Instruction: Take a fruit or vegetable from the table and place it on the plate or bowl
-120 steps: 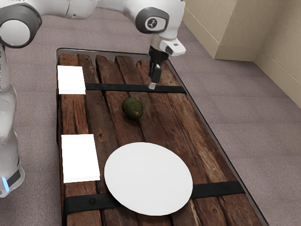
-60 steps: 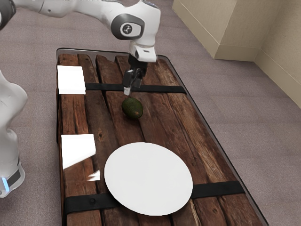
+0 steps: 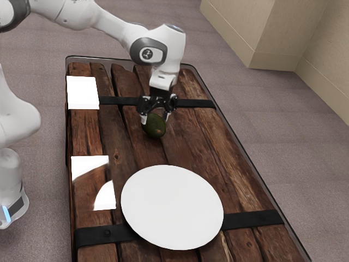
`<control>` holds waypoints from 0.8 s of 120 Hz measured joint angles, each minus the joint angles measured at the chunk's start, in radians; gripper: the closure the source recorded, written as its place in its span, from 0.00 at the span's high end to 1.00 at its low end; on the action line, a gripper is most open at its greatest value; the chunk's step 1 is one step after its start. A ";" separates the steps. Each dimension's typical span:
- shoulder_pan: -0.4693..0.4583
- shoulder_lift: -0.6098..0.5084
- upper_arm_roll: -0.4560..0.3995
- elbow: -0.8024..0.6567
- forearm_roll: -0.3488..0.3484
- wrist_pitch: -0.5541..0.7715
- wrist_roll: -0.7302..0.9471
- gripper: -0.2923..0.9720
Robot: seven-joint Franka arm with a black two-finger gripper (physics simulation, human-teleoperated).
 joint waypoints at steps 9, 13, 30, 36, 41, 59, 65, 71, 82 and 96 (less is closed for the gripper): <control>-0.048 0.001 0.053 -0.001 0.001 0.016 0.036 0.77; -0.112 0.000 0.122 0.000 0.002 0.022 0.051 0.77; -0.201 -0.001 0.218 0.005 0.000 0.043 0.102 0.75; -0.206 0.002 0.223 0.005 -0.001 0.048 0.117 0.68; -0.207 0.004 0.225 0.005 -0.003 0.052 0.127 0.63; -0.205 0.014 0.224 0.009 -0.007 0.062 0.154 0.54; -0.199 0.026 0.197 0.026 -0.008 0.058 0.160 0.52; -0.188 0.031 0.142 0.052 -0.008 0.040 0.163 0.52; -0.092 0.025 -0.042 0.068 -0.012 0.001 0.160 0.54; 0.015 0.006 -0.324 0.060 -0.016 -0.043 0.140 0.55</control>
